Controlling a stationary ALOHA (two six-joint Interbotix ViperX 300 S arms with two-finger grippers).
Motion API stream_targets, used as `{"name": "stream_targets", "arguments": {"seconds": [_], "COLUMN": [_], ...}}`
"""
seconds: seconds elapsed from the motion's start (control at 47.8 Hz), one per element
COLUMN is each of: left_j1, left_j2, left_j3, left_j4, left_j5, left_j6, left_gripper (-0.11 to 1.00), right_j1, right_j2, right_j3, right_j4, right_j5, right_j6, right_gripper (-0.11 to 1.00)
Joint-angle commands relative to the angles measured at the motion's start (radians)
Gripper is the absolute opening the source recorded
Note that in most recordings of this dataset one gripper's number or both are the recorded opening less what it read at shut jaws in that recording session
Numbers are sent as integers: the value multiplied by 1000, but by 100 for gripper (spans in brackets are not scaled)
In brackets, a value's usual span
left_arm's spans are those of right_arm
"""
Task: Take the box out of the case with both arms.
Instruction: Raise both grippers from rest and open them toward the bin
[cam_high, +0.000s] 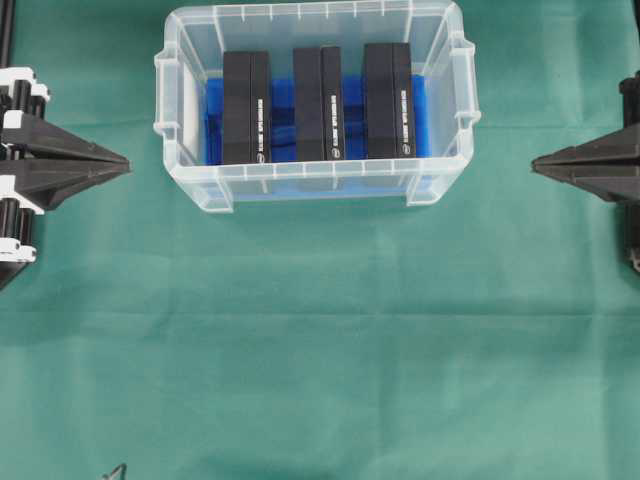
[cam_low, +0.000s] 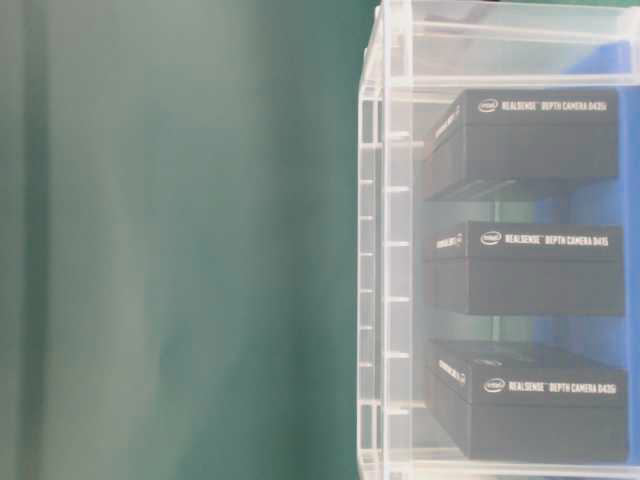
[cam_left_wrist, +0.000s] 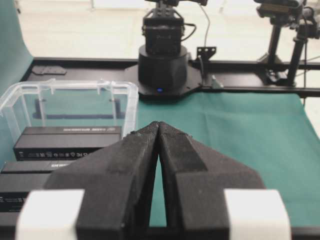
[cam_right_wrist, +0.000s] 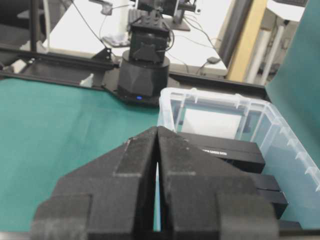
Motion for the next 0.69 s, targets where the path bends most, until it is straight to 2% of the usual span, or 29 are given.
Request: {"name": "stream_targets", "arguments": {"seconds": [0.0, 0.209, 0.314, 0.439, 0.586, 0.669], "left_j1": [-5, -3, -5, -5, -5, -5], "left_j2": [3, -17, -28, -26, -15, -3], "left_j3": [-31, -57, -101, -206, -373, -468], "left_j4": [21, 21, 20, 20, 21, 21], "left_j5": [21, 63, 106, 253, 468, 575], "left_j6": [-8, -8, -11, -11, -11, -11], "left_gripper": [0, 0, 0, 0, 0, 0], "right_j1": [-2, -2, -2, -8, -28, -34], "right_j2": [14, 26, 25, 28, 57, 84], "right_j3": [-21, -75, -127, -249, -419, -509], "right_j4": [5, 5, 6, 8, 6, 5], "right_j5": [-2, 91, 124, 216, 390, 480], "right_j6": [5, 8, 20, 74, 152, 172], "right_gripper": [0, 0, 0, 0, 0, 0]}}
